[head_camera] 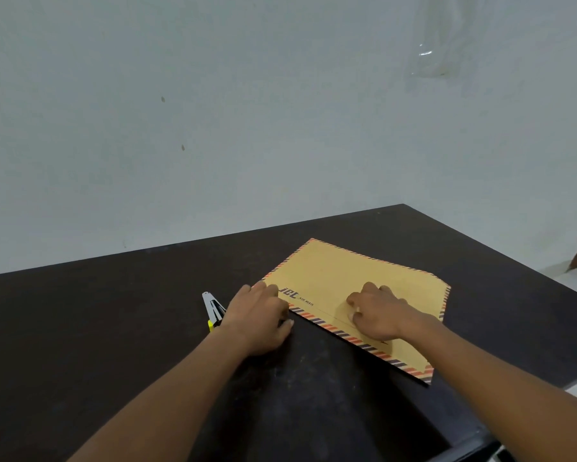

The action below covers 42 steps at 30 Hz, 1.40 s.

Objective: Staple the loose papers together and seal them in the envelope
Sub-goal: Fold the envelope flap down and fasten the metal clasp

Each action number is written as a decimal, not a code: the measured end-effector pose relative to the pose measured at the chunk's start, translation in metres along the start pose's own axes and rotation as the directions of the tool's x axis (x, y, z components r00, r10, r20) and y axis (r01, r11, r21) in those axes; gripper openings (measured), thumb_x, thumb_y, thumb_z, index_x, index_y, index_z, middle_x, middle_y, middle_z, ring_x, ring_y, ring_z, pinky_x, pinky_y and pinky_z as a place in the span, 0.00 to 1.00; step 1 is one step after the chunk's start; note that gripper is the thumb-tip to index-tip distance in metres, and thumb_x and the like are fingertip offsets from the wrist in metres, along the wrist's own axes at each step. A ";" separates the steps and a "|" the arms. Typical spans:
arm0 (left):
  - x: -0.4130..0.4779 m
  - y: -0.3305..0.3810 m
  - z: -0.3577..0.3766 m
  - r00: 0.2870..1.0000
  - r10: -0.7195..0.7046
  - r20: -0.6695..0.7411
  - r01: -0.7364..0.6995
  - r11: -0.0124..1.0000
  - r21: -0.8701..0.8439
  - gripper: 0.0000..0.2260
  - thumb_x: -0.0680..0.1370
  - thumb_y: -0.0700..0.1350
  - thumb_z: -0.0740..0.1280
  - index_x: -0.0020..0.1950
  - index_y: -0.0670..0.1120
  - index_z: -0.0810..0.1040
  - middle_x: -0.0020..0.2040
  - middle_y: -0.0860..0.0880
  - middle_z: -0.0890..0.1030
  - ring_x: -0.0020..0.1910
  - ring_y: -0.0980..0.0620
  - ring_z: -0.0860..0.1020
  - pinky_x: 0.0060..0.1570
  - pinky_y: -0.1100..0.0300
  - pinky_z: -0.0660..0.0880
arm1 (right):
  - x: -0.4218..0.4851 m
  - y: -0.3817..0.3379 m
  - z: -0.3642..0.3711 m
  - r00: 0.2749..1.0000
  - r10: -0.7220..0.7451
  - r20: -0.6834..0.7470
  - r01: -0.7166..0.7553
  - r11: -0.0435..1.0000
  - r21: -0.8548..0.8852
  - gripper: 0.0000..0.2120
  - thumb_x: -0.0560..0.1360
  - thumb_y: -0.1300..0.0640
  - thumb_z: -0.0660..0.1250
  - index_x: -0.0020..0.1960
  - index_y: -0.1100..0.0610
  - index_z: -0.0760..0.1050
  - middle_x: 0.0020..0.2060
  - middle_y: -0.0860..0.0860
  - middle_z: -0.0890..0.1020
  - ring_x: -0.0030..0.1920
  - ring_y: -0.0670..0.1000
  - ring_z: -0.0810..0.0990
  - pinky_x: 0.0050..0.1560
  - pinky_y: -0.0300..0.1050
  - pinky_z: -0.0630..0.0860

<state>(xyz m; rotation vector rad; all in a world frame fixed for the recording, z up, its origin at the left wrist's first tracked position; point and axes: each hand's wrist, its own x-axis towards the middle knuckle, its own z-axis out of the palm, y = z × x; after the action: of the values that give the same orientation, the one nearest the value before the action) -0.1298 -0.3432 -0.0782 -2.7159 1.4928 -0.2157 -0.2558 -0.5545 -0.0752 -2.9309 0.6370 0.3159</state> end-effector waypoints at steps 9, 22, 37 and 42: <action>0.003 -0.004 0.010 0.982 -0.106 0.158 0.116 0.992 -0.053 0.22 0.81 0.62 0.57 0.73 0.56 0.69 0.70 0.49 0.72 0.67 0.47 0.71 0.63 0.48 0.71 | 0.000 0.013 0.005 0.994 -0.090 -0.055 0.092 0.995 0.025 0.25 0.79 0.58 0.57 0.74 0.43 0.64 0.77 0.47 0.61 0.77 0.54 0.58 0.74 0.62 0.57; 0.034 -0.035 0.025 0.925 -0.337 0.177 0.354 0.933 -0.072 0.22 0.83 0.59 0.53 0.73 0.50 0.68 0.69 0.45 0.71 0.68 0.42 0.68 0.63 0.44 0.69 | 0.073 -0.040 0.000 0.991 -0.074 -0.114 0.087 0.990 0.113 0.25 0.81 0.42 0.56 0.76 0.47 0.61 0.73 0.51 0.64 0.72 0.57 0.65 0.68 0.60 0.68; 0.070 -0.112 0.033 0.925 -0.326 0.197 0.379 0.845 -0.378 0.24 0.83 0.54 0.60 0.78 0.50 0.63 0.79 0.48 0.63 0.77 0.45 0.61 0.75 0.48 0.61 | 0.143 -0.065 -0.023 0.997 -0.066 -0.049 0.072 0.991 0.116 0.28 0.78 0.39 0.61 0.76 0.46 0.62 0.73 0.51 0.65 0.72 0.57 0.66 0.68 0.60 0.67; 0.042 -0.128 0.018 0.910 -0.389 0.141 0.410 0.803 -0.432 0.24 0.81 0.53 0.63 0.77 0.50 0.67 0.76 0.47 0.69 0.73 0.45 0.67 0.71 0.46 0.67 | 0.121 -0.090 -0.029 0.983 -0.114 -0.144 0.146 0.961 0.234 0.23 0.78 0.41 0.64 0.70 0.49 0.70 0.65 0.53 0.75 0.64 0.55 0.74 0.64 0.57 0.73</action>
<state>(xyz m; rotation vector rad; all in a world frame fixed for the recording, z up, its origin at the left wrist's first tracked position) 0.0020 -0.3104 -0.0795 -3.3629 1.0332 0.2223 -0.1052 -0.5257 -0.0679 -2.7528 0.4580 0.0296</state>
